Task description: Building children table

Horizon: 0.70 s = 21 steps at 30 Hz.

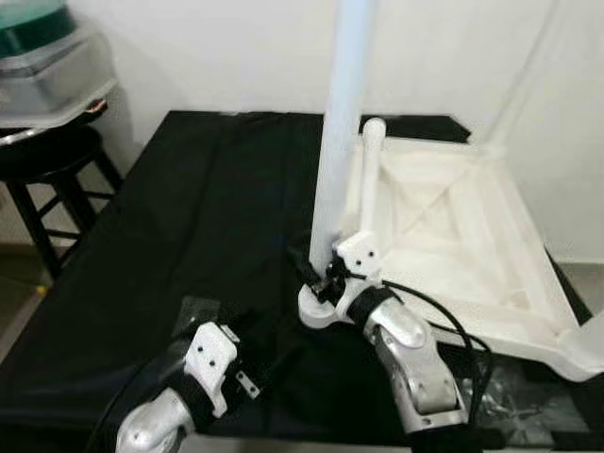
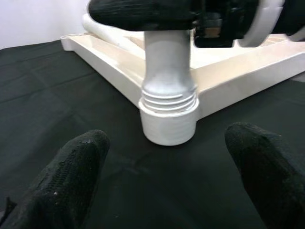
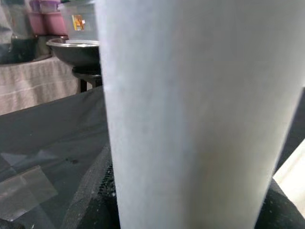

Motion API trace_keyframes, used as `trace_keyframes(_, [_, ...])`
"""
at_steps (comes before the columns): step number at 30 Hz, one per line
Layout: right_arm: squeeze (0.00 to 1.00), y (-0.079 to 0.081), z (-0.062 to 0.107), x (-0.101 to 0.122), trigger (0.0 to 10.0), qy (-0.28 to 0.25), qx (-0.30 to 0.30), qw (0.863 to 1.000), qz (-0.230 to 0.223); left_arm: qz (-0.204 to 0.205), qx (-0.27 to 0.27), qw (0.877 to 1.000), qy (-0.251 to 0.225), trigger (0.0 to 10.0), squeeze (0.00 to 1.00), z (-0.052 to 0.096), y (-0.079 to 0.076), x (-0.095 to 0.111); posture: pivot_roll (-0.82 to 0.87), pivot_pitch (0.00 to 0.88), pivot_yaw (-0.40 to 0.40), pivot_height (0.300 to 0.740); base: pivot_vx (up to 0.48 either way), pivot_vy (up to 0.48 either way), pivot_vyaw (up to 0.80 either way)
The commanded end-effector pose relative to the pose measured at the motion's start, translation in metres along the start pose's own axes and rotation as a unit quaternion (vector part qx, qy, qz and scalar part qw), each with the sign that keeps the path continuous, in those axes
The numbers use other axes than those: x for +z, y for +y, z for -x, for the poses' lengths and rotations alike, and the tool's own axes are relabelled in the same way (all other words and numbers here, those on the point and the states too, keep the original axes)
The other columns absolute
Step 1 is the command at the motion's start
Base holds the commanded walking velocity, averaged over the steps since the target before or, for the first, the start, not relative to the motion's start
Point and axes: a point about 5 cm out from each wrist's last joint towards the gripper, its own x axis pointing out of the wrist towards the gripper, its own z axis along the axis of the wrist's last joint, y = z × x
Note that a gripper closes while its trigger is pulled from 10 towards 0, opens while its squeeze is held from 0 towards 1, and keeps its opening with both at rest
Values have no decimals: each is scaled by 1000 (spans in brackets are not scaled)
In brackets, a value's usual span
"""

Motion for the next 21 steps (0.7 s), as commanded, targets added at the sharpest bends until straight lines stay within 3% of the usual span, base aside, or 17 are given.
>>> trace_keyframes(1, [0,-11,12,-34,0,85,-38,996,-7,5,2,1000,14,10000,0,3,2,-5,-23,186,-19,740,0,0,0])
trace_keyframes(2, [0,-11,12,-34,0,85,-38,996,-7,5,2,1000,14,10000,0,3,2,-5,-23,186,-19,740,0,0,0])
trace_keyframes(3, [0,-11,10,-31,4863,84,-43,996,2,3,6,1000,13,10000,0,3,3,-5,-23,184,-18,740,0,0,0])
trace_keyframes(4, [0,-11,10,-31,4863,84,-43,996,2,3,6,1000,13,10000,0,3,3,-5,-23,184,-18,740,0,0,0])
trace_keyframes(5, [435,-9,8,-28,10000,77,-37,996,7,2,9,1000,13,10000,0,3,4,-5,-21,181,-19,740,0,0,0])
trace_keyframes(6, [435,-9,8,-28,10000,77,-37,996,7,2,9,1000,13,10000,0,3,4,-5,-21,181,-19,740,0,0,0])
trace_keyframes(7, [1000,-6,5,-24,10000,69,-13,998,0,1,10,1000,13,10000,0,3,4,-5,-20,179,-18,740,0,0,0])
trace_keyframes(10, [1000,2,0,-13,10000,47,61,997,-7,0,8,1000,14,10000,0,2,4,-5,-22,177,-12,740,0,0,0])
trace_keyframes(11, [1000,2,0,-13,10000,47,61,997,-7,0,8,1000,14,10000,0,2,4,-5,-22,177,-12,740,0,0,0])
trace_keyframes(13, [1000,4,-4,-7,10000,40,166,985,-19,0,5,1000,15,10000,0,1,4,-5,-21,171,-9,740,0,0,0])
trace_keyframes(14, [1000,4,-4,-7,10000,40,166,985,-19,0,5,1000,15,10000,0,1,4,-5,-21,171,-9,740,0,0,0])
trace_keyframes(15, [1000,4,-5,-6,10000,37,217,975,-22,0,4,1000,15,10000,0,1,4,-6,-15,166,-9,740,0,0,0])
trace_keyframes(16, [733,4,-5,-5,10000,35,252,967,-17,0,4,1000,15,10000,0,0,3,-6,-10,166,-11,740,0,0,0])
trace_keyframes(17, [733,4,-5,-5,10000,35,252,967,-17,0,4,1000,15,10000,0,0,3,-6,-10,166,-11,740,0,0,0])
trace_keyframes(18, [0,3,-6,-3,10000,35,293,955,-12,-1,3,1000,15,10000,0,0,3,-6,-2,163,-14,740,0,0,0])
trace_keyframes(19, [0,3,-6,-3,10000,35,293,955,-12,-1,3,1000,15,10000,0,0,3,-6,-2,163,-14,740,0,0,0])
trace_keyframes(21, [0,-12,-20,10,10000,30,346,938,-7,-2,4,1000,16,10000,0,0,3,-7,12,160,-15,740,0,0,0])
